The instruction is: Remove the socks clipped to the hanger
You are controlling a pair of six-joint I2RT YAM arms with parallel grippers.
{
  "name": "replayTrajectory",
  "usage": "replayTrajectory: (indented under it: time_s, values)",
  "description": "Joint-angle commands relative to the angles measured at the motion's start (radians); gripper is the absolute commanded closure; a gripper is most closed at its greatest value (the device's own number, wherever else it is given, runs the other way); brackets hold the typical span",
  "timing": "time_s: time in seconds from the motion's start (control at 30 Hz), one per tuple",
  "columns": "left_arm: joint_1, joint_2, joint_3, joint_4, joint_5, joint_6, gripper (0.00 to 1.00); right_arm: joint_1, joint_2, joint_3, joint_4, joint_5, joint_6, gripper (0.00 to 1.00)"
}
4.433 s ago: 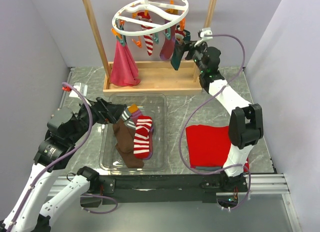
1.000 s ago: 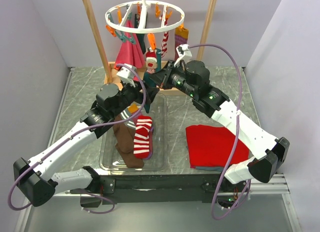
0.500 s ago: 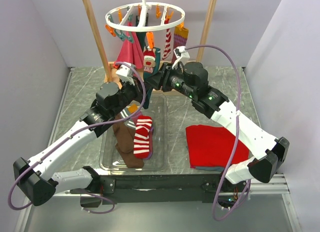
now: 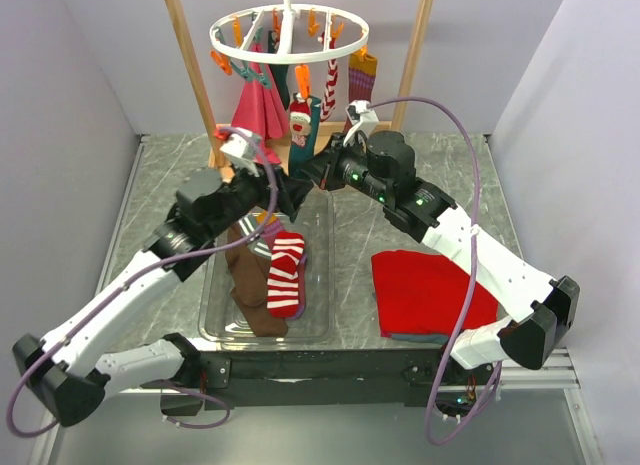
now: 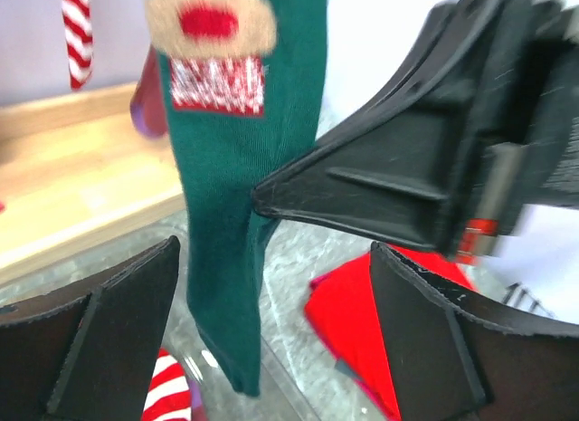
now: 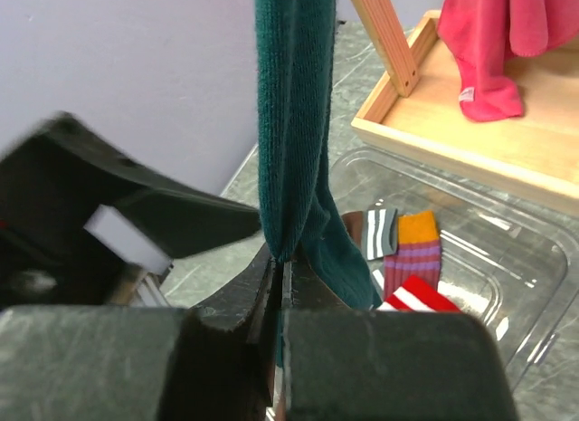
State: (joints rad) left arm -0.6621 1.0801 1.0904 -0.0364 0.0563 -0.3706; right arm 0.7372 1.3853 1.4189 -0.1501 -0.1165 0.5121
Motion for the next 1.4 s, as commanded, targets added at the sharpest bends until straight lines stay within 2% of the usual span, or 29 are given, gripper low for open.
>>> replayTrajectory:
  time_s: [0.0,0.17,0.33,0.4,0.57,0.73,0.83,0.87,0.93,1.03,1.07,1.1,1.13,1.27,1.3,1.33,1.37]
  values:
    - [0.067,-0.081,0.038,0.001,0.132,-0.050,0.10,0.001,-0.049,-0.020,0.050,-0.026,-0.053,1.00]
    - [0.139,0.001,0.173,-0.014,0.174,-0.109,0.13,0.001,-0.055,-0.044,0.089,-0.080,-0.070,1.00]
    - [0.180,0.136,0.328,-0.011,0.261,-0.149,0.04,0.001,-0.069,-0.052,0.107,-0.106,-0.084,1.00]
    - [0.183,0.187,0.354,-0.017,0.274,-0.151,0.01,0.001,-0.074,-0.049,0.101,-0.106,-0.089,1.00]
    - [0.182,0.257,0.397,-0.028,0.243,-0.151,0.01,0.002,-0.072,-0.046,0.099,-0.115,-0.095,1.00]
    - [0.182,0.306,0.416,0.026,0.289,-0.179,0.03,0.001,-0.065,-0.037,0.099,-0.123,-0.098,1.00]
    - [0.182,0.304,0.401,0.061,0.304,-0.195,0.12,0.001,-0.063,-0.035,0.093,-0.129,-0.101,0.97]
    - [0.182,0.300,0.395,0.076,0.309,-0.202,0.22,0.001,-0.065,-0.034,0.089,-0.129,-0.103,0.95]
    - [0.182,0.291,0.379,0.085,0.318,-0.209,0.30,0.001,-0.068,-0.038,0.083,-0.124,-0.109,0.91]
    - [0.183,0.281,0.364,0.082,0.321,-0.215,0.44,0.001,-0.072,-0.020,0.048,-0.100,-0.135,0.71]
    - [0.185,0.279,0.361,0.089,0.326,-0.215,0.47,0.001,-0.072,-0.005,-0.012,-0.086,-0.147,0.58]
    - [0.190,0.276,0.355,0.087,0.332,-0.215,0.50,0.001,-0.074,0.011,-0.044,-0.037,-0.158,0.54]
    - [0.193,0.276,0.355,0.089,0.333,-0.214,0.59,0.002,-0.077,0.038,-0.074,-0.008,-0.181,0.52]
    - [0.197,0.284,0.361,0.076,0.355,-0.206,0.74,-0.001,-0.118,0.077,-0.160,0.083,-0.240,0.39]
    - [0.197,0.287,0.362,0.069,0.352,-0.205,0.80,-0.001,-0.124,0.098,-0.170,0.115,-0.260,0.38]
    - [0.197,0.288,0.362,0.064,0.350,-0.203,0.88,0.001,-0.129,0.106,-0.180,0.144,-0.271,0.31]
    - [0.199,0.285,0.362,0.059,0.343,-0.202,0.89,-0.001,-0.135,0.115,-0.184,0.164,-0.282,0.30]
